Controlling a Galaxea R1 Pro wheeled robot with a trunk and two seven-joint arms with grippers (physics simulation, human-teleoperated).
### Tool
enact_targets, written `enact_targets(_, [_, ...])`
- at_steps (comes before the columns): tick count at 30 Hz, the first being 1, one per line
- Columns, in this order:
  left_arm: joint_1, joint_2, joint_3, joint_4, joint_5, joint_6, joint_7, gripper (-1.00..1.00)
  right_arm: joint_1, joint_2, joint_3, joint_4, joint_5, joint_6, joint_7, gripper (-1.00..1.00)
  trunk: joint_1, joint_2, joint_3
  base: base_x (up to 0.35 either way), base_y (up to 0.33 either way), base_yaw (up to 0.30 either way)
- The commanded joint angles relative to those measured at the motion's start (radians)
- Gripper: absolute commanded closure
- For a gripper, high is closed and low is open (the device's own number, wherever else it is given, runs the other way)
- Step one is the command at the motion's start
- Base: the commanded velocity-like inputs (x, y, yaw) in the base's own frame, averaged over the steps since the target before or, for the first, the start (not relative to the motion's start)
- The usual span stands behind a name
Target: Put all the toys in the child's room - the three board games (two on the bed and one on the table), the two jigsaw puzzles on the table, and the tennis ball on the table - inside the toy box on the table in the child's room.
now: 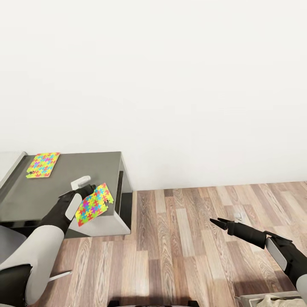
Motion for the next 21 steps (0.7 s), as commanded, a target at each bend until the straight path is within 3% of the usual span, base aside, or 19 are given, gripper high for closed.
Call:
enact_targets(1, [0.0, 0.0, 0.0, 0.005, 0.014, 0.004, 0.006, -1.0, 0.0, -0.001, 0.002, 0.0, -0.009, 0.01, 0.002, -1.0, 0.001, -0.001, -0.002, -0.027, -0.001, 0.0])
enact_targets(21, [0.0, 0.001, 0.0, -0.021, 0.014, 0.006, 0.006, -1.0, 0.0, -0.001, 0.002, 0.0, -0.009, 0.01, 0.002, -1.0, 0.001, -0.001, -0.002, -0.034, 0.0, 0.0])
